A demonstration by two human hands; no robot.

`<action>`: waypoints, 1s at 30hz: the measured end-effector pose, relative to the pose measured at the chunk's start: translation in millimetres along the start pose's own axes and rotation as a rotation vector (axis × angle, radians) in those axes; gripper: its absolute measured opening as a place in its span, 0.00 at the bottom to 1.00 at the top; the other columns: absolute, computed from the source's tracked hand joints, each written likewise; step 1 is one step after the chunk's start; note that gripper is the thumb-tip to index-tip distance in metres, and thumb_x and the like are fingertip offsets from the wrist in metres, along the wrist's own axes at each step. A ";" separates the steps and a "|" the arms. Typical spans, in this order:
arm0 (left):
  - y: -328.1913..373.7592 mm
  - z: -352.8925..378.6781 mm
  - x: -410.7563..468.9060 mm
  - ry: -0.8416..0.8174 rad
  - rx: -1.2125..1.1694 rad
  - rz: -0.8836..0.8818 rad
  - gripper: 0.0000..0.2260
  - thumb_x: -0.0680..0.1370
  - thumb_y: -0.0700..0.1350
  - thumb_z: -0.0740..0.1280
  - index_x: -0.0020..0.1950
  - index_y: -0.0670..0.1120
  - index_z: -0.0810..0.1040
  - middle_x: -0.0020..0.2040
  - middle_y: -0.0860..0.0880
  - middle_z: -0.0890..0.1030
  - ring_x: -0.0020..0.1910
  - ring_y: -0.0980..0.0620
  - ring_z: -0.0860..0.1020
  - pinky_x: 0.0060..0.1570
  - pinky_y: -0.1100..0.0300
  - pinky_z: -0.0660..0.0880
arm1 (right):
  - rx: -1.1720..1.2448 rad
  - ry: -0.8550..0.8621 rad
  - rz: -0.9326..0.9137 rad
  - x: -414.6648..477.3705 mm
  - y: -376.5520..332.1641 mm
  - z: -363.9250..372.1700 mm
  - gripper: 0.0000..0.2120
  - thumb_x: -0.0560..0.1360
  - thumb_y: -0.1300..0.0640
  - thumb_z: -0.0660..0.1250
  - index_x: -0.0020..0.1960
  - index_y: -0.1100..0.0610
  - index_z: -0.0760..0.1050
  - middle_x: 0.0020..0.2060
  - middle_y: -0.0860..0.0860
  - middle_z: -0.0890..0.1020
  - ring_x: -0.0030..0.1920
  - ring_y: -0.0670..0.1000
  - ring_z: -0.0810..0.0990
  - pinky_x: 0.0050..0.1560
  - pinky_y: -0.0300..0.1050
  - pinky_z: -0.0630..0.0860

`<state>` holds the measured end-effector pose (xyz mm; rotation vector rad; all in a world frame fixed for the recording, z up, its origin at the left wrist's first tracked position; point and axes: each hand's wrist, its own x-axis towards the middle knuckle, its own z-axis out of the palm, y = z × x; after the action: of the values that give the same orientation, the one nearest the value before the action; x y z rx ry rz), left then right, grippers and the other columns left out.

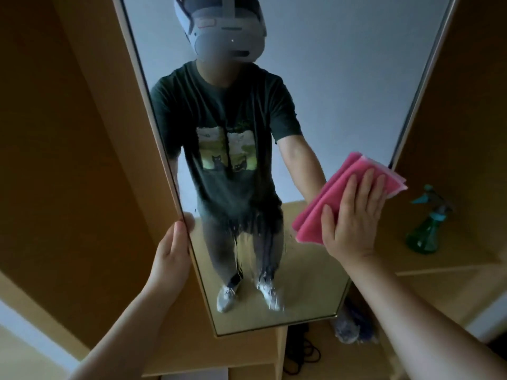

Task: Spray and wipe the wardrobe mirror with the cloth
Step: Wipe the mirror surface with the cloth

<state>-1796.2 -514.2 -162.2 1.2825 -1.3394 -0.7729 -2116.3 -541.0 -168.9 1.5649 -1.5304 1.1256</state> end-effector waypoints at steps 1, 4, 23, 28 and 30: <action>-6.0 1.2 -0.7 0.010 0.002 0.012 0.20 0.79 0.65 0.50 0.46 0.58 0.78 0.34 0.61 0.79 0.33 0.64 0.75 0.38 0.57 0.71 | -0.005 0.035 -0.012 0.1 1.0 3.7 0.34 0.81 0.45 0.50 0.79 0.61 0.44 0.77 0.64 0.51 0.76 0.68 0.48 0.75 0.64 0.44; -23.5 4.7 -1.5 0.047 -0.026 0.072 0.21 0.81 0.61 0.51 0.45 0.50 0.76 0.34 0.58 0.75 0.32 0.60 0.72 0.38 0.58 0.70 | -0.011 0.104 -0.006 -2.4 2.0 12.5 0.33 0.82 0.45 0.50 0.78 0.62 0.46 0.76 0.66 0.55 0.76 0.68 0.50 0.76 0.62 0.44; -117.2 39.6 5.0 0.170 -0.230 0.365 0.23 0.72 0.68 0.55 0.35 0.50 0.75 0.31 0.47 0.77 0.28 0.47 0.73 0.29 0.52 0.72 | -0.119 0.182 0.018 3.9 -10.8 15.0 0.35 0.79 0.38 0.44 0.79 0.59 0.48 0.77 0.64 0.52 0.75 0.70 0.50 0.73 0.70 0.46; -125.9 53.2 4.8 0.277 -0.268 0.454 0.20 0.75 0.63 0.56 0.29 0.52 0.70 0.26 0.50 0.71 0.22 0.54 0.69 0.26 0.59 0.67 | -0.112 0.216 -0.001 2.4 -9.1 18.9 0.34 0.79 0.39 0.43 0.79 0.57 0.48 0.78 0.62 0.51 0.76 0.68 0.49 0.74 0.68 0.44; -128.7 55.4 8.7 0.268 -0.329 0.414 0.22 0.75 0.65 0.56 0.27 0.53 0.72 0.24 0.50 0.73 0.23 0.50 0.71 0.25 0.59 0.70 | -0.116 0.220 -0.012 0.8 -8.5 19.1 0.34 0.79 0.39 0.43 0.79 0.56 0.47 0.78 0.62 0.51 0.76 0.68 0.48 0.74 0.67 0.44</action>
<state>-1814.5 -561.2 -293.3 0.7813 -1.1502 -0.4843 -2105.5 -557.9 -175.0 1.3246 -1.4115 1.1407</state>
